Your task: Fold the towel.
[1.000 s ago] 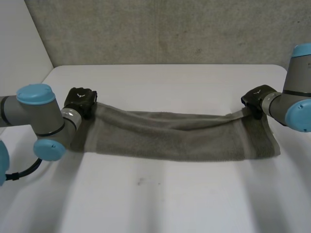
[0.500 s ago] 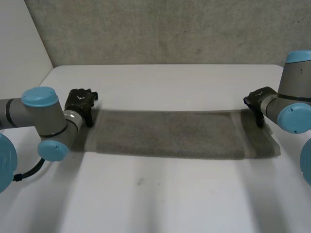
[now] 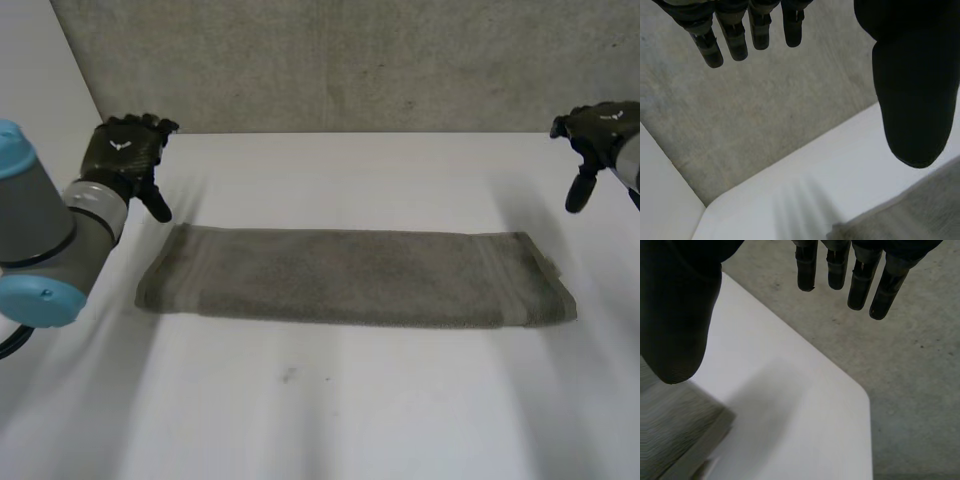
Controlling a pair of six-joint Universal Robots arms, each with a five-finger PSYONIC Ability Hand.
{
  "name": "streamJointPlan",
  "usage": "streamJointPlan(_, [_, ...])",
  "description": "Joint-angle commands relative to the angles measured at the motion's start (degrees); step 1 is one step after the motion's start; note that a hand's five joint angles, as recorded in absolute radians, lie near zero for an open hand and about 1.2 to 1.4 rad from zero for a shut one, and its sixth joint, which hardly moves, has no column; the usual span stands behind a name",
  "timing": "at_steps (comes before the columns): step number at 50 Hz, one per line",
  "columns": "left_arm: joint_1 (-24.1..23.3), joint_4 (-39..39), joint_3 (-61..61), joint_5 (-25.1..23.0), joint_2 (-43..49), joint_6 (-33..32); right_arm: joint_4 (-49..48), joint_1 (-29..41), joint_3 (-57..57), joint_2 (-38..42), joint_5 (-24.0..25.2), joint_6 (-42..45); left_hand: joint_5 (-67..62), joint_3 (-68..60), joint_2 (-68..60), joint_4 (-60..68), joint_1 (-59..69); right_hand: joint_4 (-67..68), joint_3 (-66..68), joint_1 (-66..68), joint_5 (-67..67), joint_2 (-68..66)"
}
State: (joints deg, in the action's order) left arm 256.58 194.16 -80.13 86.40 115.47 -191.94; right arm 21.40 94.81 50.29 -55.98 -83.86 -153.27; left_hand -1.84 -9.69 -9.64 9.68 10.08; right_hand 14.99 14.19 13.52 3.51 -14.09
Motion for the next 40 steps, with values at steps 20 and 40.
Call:
streamJointPlan(20, [-10.4, -35.34, 17.03, 5.35, -11.85, 13.7, -33.35, -1.91, 50.43, -9.6, 7.31, 8.59, 1.8, -0.36, -0.41, 0.36, -0.03, -0.06, 0.74, 1.41, 1.42, -0.83])
streamJointPlan(40, [-11.89, -35.52, 16.41, 5.27, -9.48, 14.4, -33.45, -17.63, 42.88, -7.04, 4.05, 22.38, 1.63, -0.53, -0.57, 0.53, 0.14, 65.01, 65.81, 66.48, 66.49, -65.91])
